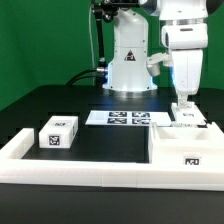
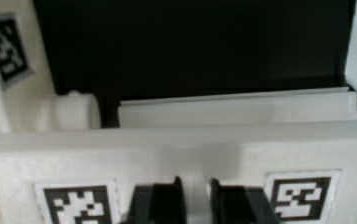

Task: Assemble cabinet

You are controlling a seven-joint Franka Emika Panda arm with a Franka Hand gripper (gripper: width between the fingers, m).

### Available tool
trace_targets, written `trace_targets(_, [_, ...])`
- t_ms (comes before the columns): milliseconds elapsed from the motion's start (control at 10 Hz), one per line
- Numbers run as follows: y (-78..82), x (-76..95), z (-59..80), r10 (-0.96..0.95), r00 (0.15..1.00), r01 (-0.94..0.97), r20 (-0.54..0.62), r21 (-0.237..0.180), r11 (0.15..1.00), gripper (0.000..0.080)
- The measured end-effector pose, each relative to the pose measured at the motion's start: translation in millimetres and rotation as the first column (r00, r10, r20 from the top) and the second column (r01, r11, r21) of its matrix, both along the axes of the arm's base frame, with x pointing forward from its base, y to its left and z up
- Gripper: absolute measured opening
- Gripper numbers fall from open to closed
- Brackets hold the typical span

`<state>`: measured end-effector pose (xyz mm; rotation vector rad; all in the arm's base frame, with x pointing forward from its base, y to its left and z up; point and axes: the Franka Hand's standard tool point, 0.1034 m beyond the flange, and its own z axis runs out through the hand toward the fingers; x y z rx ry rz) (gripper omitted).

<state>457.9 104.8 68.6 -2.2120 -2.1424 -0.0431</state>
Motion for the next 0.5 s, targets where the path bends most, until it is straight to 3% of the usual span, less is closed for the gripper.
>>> trace_targets(500, [5.2,10.0,-1.5,-0.037,0.999,0.037,0.001,0.008,0.999,0.0061])
